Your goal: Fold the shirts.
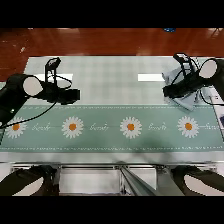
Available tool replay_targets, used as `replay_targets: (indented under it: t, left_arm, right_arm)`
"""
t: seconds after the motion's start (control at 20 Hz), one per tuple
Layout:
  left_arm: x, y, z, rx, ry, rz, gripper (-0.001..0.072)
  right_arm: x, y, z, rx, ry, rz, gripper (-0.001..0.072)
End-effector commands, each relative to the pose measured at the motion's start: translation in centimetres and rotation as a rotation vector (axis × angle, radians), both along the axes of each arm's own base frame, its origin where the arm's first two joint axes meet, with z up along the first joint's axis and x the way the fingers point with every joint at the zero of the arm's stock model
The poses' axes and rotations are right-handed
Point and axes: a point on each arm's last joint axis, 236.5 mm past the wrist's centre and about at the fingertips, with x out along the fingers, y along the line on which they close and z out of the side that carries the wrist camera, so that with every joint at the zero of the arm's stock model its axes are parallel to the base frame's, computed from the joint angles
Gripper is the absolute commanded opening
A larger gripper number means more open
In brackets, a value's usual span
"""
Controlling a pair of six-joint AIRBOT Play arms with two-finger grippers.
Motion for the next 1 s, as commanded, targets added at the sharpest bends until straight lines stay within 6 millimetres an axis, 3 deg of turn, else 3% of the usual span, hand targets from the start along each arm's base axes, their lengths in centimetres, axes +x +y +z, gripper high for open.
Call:
replay_targets:
  t: [0.0, 0.5, 0.95]
  left_arm:
    - [0.0, 0.0, 0.0, 0.0, 0.001, 0.0, 0.002]
    - [0.0, 0.0, -0.1, 0.0, 0.001, 0.0, 0.002]
    - [0.2, 0.0, 0.0, 0.0, -0.008, 0.002, 0.002]
  right_arm:
    - [0.0, 0.0, 0.0, 0.0, 0.001, 0.001, 0.0027]
    - [0.1, -0.2, 0.0, -0.011, -0.006, 0.005, 0.0027]
    - [3.2, 0.7, 1.2, 0.036, -0.141, -0.022, 0.0028]
